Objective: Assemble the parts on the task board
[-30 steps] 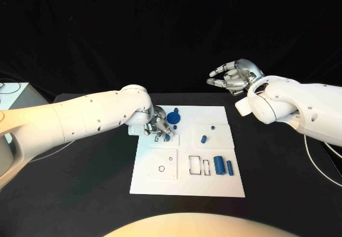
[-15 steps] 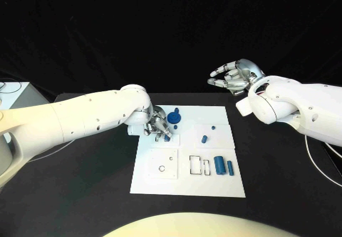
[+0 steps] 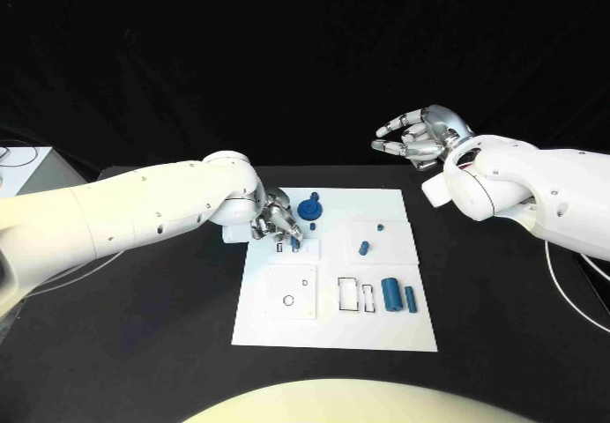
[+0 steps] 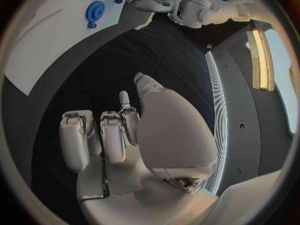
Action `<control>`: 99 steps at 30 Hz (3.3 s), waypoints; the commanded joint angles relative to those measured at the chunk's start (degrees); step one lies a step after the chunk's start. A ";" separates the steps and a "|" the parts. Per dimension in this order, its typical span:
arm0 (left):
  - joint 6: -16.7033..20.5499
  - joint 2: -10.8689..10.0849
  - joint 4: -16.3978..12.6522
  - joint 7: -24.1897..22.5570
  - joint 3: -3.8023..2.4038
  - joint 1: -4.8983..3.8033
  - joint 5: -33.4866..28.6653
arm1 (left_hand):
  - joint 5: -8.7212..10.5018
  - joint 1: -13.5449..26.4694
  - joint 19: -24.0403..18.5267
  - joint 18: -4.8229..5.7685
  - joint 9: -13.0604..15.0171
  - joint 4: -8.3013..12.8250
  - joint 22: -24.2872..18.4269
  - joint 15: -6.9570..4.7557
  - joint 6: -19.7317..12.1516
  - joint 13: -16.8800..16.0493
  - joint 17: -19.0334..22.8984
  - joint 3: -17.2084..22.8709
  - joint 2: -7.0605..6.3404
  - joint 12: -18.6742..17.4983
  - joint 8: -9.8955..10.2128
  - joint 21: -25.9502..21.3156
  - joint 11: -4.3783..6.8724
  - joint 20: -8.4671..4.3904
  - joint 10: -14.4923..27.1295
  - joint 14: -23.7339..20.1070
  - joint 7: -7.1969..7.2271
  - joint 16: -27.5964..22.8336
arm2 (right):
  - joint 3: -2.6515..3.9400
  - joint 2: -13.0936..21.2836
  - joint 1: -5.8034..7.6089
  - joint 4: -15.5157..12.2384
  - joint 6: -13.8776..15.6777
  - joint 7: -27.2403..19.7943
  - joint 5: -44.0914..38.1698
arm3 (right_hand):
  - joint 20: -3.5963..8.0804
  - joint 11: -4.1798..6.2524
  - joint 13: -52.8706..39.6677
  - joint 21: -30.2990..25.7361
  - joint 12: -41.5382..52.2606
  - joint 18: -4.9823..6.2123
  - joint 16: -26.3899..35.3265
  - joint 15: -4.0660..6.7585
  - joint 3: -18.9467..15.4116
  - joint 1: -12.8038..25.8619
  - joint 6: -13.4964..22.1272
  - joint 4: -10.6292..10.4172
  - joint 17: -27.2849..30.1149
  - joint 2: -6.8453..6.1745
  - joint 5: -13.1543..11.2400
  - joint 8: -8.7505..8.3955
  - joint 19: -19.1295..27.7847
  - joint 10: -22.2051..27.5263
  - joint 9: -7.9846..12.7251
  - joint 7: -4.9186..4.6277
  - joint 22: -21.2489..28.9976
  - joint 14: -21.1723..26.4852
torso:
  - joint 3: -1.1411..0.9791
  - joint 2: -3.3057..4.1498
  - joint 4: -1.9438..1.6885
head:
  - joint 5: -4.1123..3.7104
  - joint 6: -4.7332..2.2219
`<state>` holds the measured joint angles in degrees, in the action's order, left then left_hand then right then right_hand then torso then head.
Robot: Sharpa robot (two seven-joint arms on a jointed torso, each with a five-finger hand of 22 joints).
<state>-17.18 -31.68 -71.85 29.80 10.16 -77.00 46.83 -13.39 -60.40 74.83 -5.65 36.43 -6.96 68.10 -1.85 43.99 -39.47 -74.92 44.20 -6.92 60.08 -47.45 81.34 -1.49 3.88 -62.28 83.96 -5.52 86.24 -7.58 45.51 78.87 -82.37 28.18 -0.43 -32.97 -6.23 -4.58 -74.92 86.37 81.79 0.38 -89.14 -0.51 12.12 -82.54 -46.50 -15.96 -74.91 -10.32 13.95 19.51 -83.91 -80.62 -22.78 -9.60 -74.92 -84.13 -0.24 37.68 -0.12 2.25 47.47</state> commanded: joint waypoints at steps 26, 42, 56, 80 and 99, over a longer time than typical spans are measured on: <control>9.45 -0.93 -4.31 -0.93 0.33 0.19 10.65 | -7.73 0.97 3.45 1.81 6.05 11.91 4.46 -1.54 3.21 -3.84 -11.28 11.44 -2.03 2.37 0.95 2.12 1.53 -0.99 -4.87 4.65 1.18 1.57 | -0.04 0.76 0.00 0.68 -0.36 0.00 -0.45 | 0.01 -0.13 -5.60 -0.24 -0.38 0.65 0.22 0.12 0.47 0.36 0.52 0.17 -12.92 -0.10 -0.35 0.33 -4.22 0.07 0.05 0.07 -12.42 -5.27 | 0.06 0.04 0.00 | 0.81 0.44; 6.12 -0.59 -4.60 -0.60 0.56 0.62 12.38 | -7.86 0.94 3.45 1.81 6.08 11.96 4.45 -1.58 3.27 -3.40 -11.04 11.49 -2.10 2.08 0.99 2.13 1.56 -1.03 -4.69 4.57 1.21 1.42 | -0.10 0.79 -0.03 0.80 -0.61 0.07 -0.45 | 0.00 -0.14 -5.41 -0.35 -0.56 0.68 0.21 0.12 0.54 0.37 0.66 0.22 -12.96 -0.18 -0.40 0.30 -4.17 0.27 0.08 0.06 -12.34 -5.28 | 0.03 0.10 0.04 | 0.77 0.98; 3.52 -0.46 -4.51 -0.32 0.58 0.88 13.48 | -7.89 0.90 3.35 1.78 6.08 11.95 4.30 -1.59 3.27 -3.18 -11.02 11.56 -2.07 1.90 1.06 2.08 1.56 -1.06 -4.55 4.56 1.21 1.40 | -0.13 0.72 -0.09 0.74 -0.91 0.13 -0.45 | 0.00 -0.14 -5.41 -0.35 -0.56 0.68 0.21 0.12 0.54 0.37 0.66 0.22 -12.96 -0.18 -0.40 0.30 -4.17 0.27 0.08 0.06 -12.34 -5.28 | 0.08 0.07 0.01 | 0.75 1.12; 2.87 -0.48 -4.29 -0.19 0.60 1.25 13.41 | -7.91 0.86 3.28 1.76 6.10 11.91 4.19 -1.60 3.27 -2.99 -10.95 11.63 -2.00 1.71 1.17 2.04 1.56 -1.09 -4.44 4.53 1.20 1.35 | -0.21 0.51 -0.25 0.71 -1.39 0.31 -0.53 | -0.01 -0.17 -5.46 -0.34 -0.52 0.68 0.18 0.10 0.73 0.40 0.84 0.28 -13.02 -0.17 -0.47 0.27 -4.17 0.21 0.11 0.02 -12.35 -5.29 | 0.02 0.09 0.05 | 0.89 1.41; 2.65 -0.49 -4.02 -0.15 0.60 1.29 13.48 | -7.91 0.86 3.28 1.76 6.10 11.91 4.19 -1.60 3.27 -2.99 -10.95 11.63 -2.00 1.71 1.17 2.04 1.56 -1.09 -4.44 4.53 1.20 1.35 | -0.28 0.36 -0.41 0.89 -1.50 0.34 -0.56 | -0.01 -0.18 -5.46 -0.33 -0.52 0.67 0.19 0.09 0.76 0.49 0.86 0.26 -13.00 -0.17 -0.60 0.29 -4.18 0.21 0.11 0.01 -12.36 -5.29 | -0.03 0.16 0.01 | 0.92 1.59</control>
<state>-13.39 -32.25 -75.92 29.79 10.75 -75.74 59.84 -21.15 -58.97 78.02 -4.76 41.87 -6.71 72.33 -3.07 46.51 -42.50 -74.91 43.95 -8.89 62.07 -46.10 83.15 -0.15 2.88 -67.07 83.94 -4.78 87.63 -7.87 45.95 78.53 -81.54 27.15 -0.07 -33.07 -6.23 -4.57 -74.91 86.15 81.55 0.38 -89.14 -0.51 12.67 -82.55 -46.11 -15.72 -74.92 -10.33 13.52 19.51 -83.91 -80.62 -22.73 -9.59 -74.95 -84.13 -0.24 37.80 -0.04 3.13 49.04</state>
